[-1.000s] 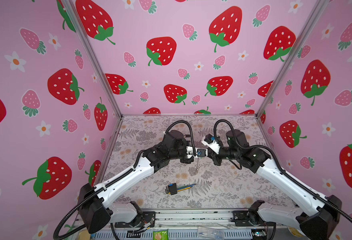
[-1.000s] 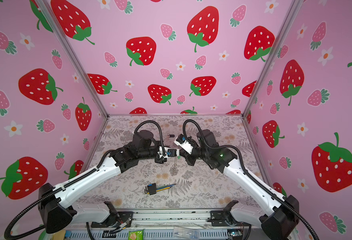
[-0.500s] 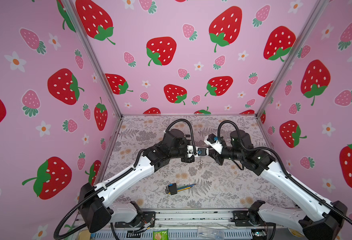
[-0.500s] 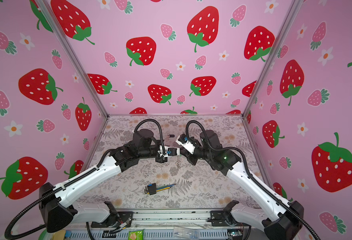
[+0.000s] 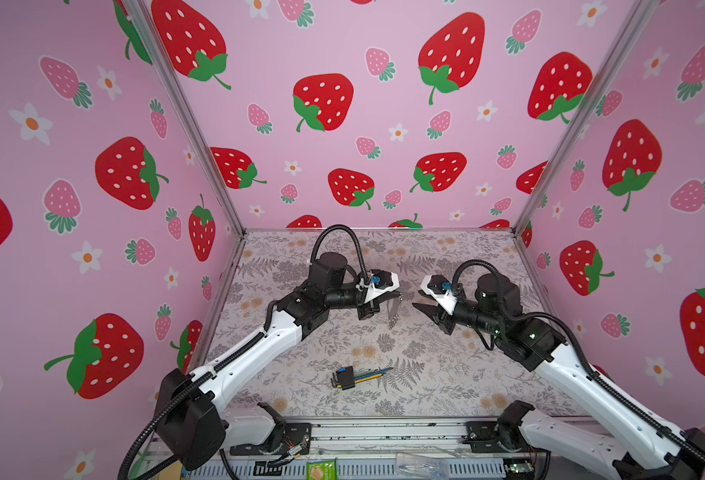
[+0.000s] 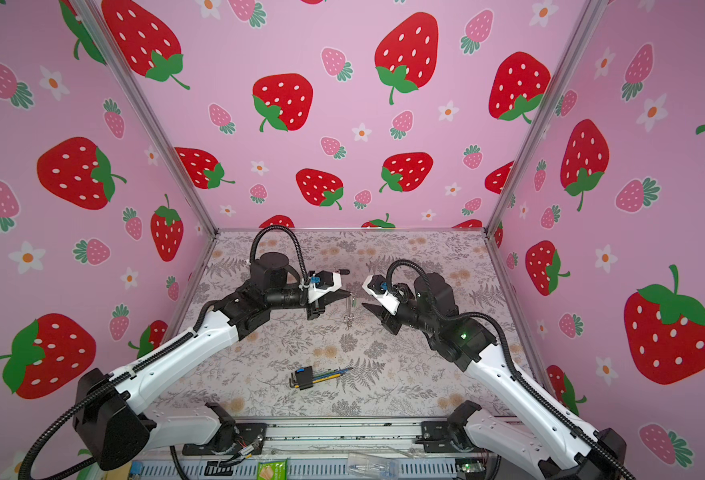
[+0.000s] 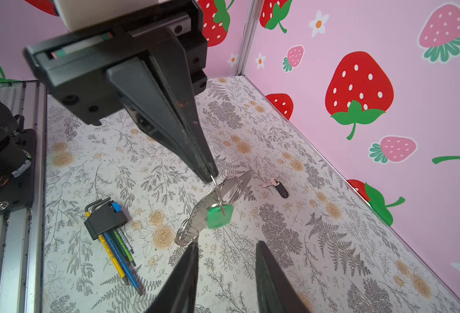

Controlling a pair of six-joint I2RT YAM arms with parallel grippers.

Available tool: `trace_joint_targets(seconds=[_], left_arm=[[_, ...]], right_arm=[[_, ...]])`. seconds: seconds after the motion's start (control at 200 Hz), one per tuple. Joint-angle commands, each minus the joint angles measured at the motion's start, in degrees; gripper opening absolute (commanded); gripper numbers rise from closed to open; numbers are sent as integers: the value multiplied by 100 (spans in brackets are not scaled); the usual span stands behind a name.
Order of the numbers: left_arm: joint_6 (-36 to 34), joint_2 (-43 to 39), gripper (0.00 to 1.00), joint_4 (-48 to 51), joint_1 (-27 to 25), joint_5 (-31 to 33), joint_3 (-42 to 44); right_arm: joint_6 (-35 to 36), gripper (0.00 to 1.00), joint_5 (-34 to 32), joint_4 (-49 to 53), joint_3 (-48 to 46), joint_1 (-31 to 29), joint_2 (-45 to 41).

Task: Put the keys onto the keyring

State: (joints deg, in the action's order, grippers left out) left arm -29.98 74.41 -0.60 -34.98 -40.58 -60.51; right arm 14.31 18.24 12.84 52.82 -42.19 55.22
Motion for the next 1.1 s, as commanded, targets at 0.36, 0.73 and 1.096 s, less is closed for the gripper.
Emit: trace_joint_targets(seconds=[0.36, 0.73, 1.096], left_arm=[[935, -58, 0, -1182, 116, -827, 189], [844, -98, 0, -1042, 114, -879, 182], [698, -96, 0, -835, 114, -934, 141]], right_arm=[[291, 23, 525, -335, 141, 10, 24], [283, 17, 441, -350, 194, 12, 158], [301, 13, 404, -389, 205, 14, 147]])
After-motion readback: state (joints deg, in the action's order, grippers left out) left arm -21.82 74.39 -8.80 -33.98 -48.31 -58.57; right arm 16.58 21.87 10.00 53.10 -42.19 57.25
